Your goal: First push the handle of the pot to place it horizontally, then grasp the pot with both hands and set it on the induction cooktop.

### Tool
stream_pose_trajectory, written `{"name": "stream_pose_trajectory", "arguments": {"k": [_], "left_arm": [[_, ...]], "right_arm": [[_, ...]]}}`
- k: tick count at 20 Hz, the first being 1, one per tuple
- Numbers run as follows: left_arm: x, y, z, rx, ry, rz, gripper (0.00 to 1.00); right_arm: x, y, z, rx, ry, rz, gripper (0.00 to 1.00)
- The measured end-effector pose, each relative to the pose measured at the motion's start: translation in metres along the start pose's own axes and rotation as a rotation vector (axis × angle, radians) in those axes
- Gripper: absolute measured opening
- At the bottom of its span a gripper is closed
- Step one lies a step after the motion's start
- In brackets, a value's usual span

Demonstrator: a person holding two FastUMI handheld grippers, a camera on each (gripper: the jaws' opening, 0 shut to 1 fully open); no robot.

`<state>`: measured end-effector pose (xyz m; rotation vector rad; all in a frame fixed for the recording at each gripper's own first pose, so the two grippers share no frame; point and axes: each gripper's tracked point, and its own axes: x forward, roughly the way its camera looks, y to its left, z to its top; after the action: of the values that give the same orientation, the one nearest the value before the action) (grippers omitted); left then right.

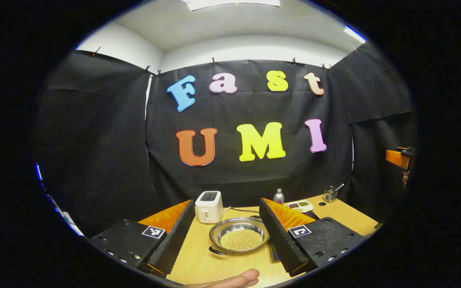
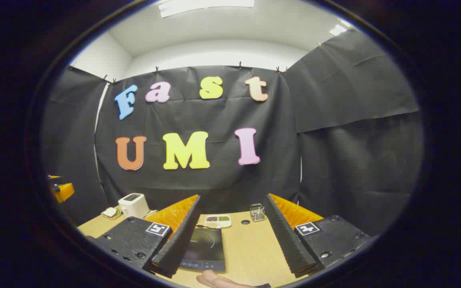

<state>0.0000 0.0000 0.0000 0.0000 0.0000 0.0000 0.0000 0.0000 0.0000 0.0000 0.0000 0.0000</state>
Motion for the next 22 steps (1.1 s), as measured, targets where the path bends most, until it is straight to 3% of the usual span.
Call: {"name": "stream_pose_trajectory", "arguments": {"k": [14,22], "left_arm": [[-0.003,-0.016,0.003,-0.058,-0.035,-0.072,0.96],[0.033,-0.020,-0.037,-0.114,0.007,-0.115,0.96]], "right_arm": [[-0.006,-0.007,0.003,-0.012,-0.043,0.027,0.96],[0.005,0.004,-0.011,-0.028,-0.034,0.058,0.96]]}}
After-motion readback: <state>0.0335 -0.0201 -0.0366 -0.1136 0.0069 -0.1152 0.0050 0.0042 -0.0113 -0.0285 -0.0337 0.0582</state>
